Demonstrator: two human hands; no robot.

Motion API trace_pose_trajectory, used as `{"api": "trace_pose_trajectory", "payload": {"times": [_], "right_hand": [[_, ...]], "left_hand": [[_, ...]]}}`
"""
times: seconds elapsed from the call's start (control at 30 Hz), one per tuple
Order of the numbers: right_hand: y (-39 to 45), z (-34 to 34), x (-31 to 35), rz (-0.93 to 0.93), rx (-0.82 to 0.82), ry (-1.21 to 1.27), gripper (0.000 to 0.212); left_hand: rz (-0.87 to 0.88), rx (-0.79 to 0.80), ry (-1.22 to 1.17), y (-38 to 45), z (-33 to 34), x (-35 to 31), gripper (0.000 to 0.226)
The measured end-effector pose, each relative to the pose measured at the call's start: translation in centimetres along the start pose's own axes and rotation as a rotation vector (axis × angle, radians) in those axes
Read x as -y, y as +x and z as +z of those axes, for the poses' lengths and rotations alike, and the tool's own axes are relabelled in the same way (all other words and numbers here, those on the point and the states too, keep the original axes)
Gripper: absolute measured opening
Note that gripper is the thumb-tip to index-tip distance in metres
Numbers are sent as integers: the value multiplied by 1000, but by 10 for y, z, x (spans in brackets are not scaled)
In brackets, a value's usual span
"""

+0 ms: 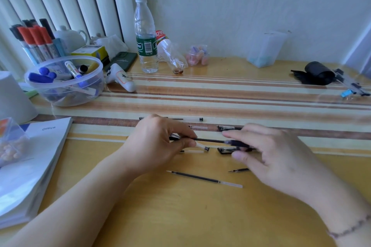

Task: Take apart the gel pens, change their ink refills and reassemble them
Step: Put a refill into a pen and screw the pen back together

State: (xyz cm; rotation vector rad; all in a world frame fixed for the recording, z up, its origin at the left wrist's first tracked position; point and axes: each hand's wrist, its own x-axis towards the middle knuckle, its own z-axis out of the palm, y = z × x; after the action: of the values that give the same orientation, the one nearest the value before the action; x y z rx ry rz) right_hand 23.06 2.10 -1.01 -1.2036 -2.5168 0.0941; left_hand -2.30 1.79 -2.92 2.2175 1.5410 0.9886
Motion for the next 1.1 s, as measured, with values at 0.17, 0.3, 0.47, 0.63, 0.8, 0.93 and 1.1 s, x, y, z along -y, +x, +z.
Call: {"api": "trace_pose_trajectory", "payload": {"times": [0.17,0.3,0.47,0.63,0.8,0.93,1.1], "right_hand": [[2,15,17,-57,-37,191,32],[4,15,18,-83,-179,93,16],[2,17,16,-11,-134,212,23],[4,20,12,31,-171,190,24],[3,20,12,63,-115,239,30],[4,19,14,58,-143,175,33],[4,19,16,41,-151,117,37]], "left_hand": [[-59,68,-202,-3,11,-8,28],[-20,126,-151,-3,12,-10,36],[-48,66,-174,-2,10,-7,36],[-44,54,-163,-2,9,-7,37],[-49,41,-168,-1,10,-5,27],[16,68,-101,-4,9,-8,19],[29,91,-79,-3,6,-11,18]]}}
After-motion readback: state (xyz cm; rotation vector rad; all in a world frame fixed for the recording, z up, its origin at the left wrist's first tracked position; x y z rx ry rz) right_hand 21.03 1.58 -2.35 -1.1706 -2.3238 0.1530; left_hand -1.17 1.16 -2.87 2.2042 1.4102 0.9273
